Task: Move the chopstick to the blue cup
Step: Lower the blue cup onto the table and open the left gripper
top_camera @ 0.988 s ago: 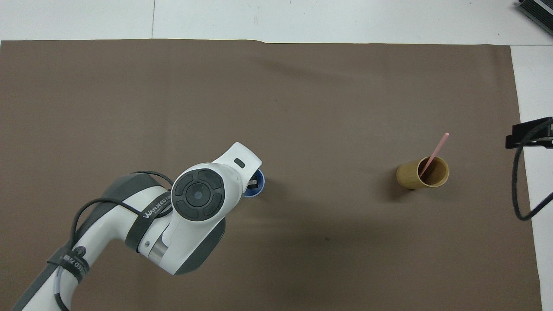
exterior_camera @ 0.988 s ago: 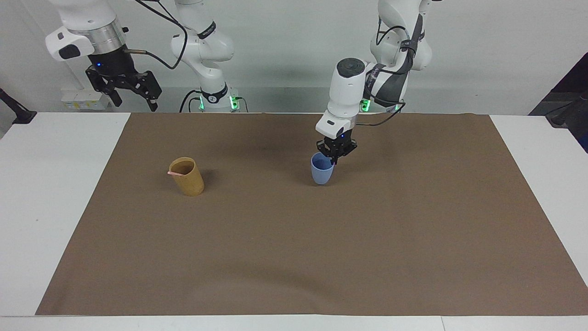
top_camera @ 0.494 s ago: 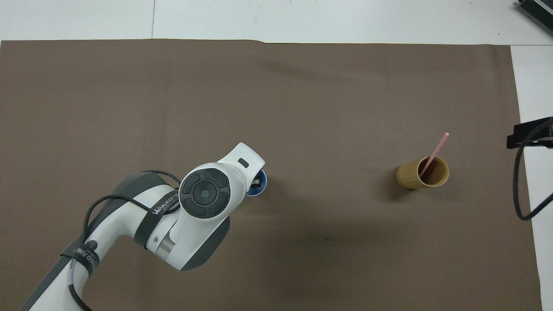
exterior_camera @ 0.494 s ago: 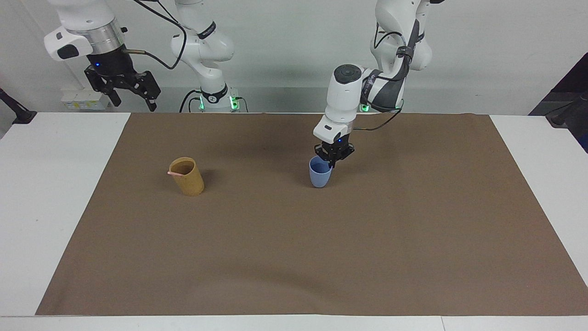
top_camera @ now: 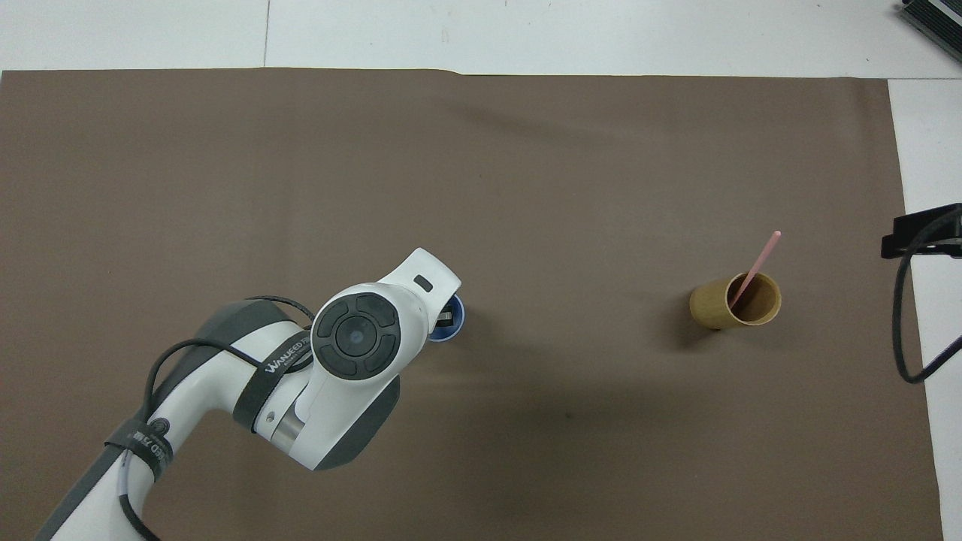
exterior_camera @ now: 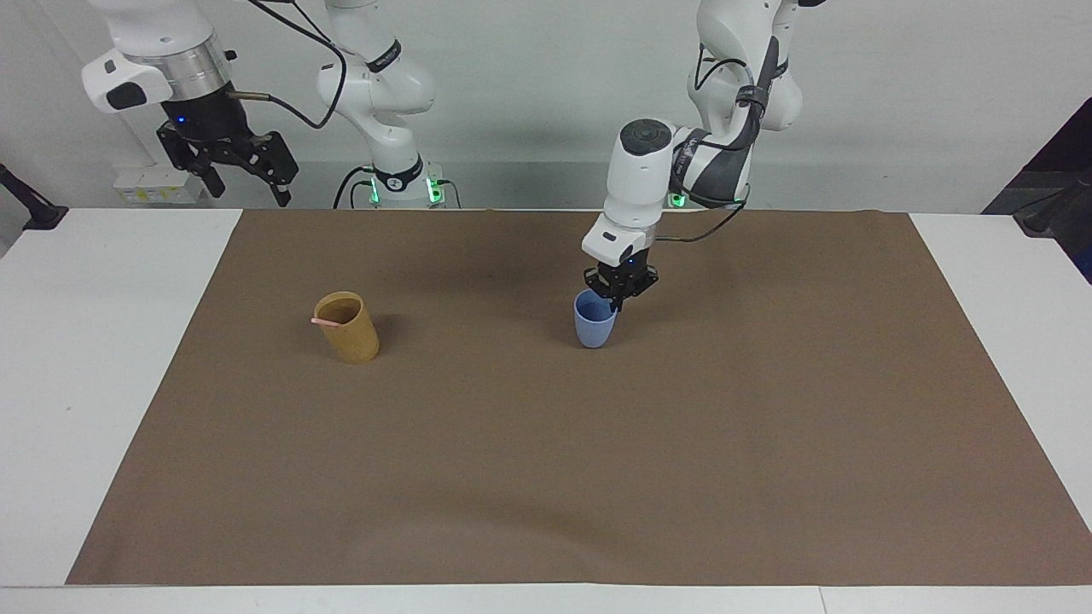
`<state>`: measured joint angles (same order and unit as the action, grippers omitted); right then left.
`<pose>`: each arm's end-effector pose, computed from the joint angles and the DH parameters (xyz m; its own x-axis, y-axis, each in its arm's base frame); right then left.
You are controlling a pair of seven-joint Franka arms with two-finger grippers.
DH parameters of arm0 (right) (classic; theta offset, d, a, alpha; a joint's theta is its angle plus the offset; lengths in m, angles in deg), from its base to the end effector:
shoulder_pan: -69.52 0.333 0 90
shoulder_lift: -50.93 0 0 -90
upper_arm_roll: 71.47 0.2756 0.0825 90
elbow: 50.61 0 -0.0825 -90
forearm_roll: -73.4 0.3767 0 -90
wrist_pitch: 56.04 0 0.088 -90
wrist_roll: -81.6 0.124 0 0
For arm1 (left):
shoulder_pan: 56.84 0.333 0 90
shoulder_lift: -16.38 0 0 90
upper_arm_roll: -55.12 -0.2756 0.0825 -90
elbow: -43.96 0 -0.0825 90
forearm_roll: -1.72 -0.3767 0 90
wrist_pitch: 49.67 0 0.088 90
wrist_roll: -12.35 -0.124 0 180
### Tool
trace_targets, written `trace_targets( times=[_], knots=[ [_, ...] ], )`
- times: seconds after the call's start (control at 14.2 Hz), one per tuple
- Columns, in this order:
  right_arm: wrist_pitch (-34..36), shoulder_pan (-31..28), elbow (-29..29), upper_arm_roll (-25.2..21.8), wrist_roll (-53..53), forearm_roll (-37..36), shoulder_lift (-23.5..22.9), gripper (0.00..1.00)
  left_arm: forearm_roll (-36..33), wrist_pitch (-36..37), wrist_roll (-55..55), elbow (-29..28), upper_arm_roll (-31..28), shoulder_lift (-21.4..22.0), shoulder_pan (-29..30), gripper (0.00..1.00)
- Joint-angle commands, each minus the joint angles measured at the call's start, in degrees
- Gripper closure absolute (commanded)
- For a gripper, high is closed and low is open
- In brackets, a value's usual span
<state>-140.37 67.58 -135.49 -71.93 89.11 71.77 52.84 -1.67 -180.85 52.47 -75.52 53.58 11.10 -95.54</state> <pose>0.5273 -0.0259 0.6174 0.9842 -0.1748 0.0272 -0.1755 -0.9842 0.0246 0.4518 -0.3399 0.3395 0.9929 0.0167 0.1176 0.0130 -0.9994 0.0324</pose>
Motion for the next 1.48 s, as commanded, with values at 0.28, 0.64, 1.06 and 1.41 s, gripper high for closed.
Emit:
trace_targets(
  times=[0.28, 0.64, 1.06, 1.41],
  knots=[
    [0.2, -0.6, -1.3, 0.3, -0.1, 0.8, 1.2, 0.0, -1.5, -0.9, 1.3, -0.5, -0.9, 0.4, -1.0, 0.88],
    [0.2, -0.6, -1.2, 0.3, -0.1, 0.8, 1.2, 0.0, -1.5, -0.7, 1.3, -0.4, -0.9, 0.3, -0.9, 0.8],
    [0.2, -0.6, -1.2, 0.3, -0.1, 0.8, 1.2, 0.0, -1.5, 0.6, 0.7, 1.6, -1.3, 0.4, -0.2, 0.66],
    [0.2, -0.6, -1.3, 0.3, -0.1, 0.8, 1.2, 0.0, -1.3, 10.6, -6.5, 6.0, -1.5, 5.2, 4.2, 0.58]
  ],
)
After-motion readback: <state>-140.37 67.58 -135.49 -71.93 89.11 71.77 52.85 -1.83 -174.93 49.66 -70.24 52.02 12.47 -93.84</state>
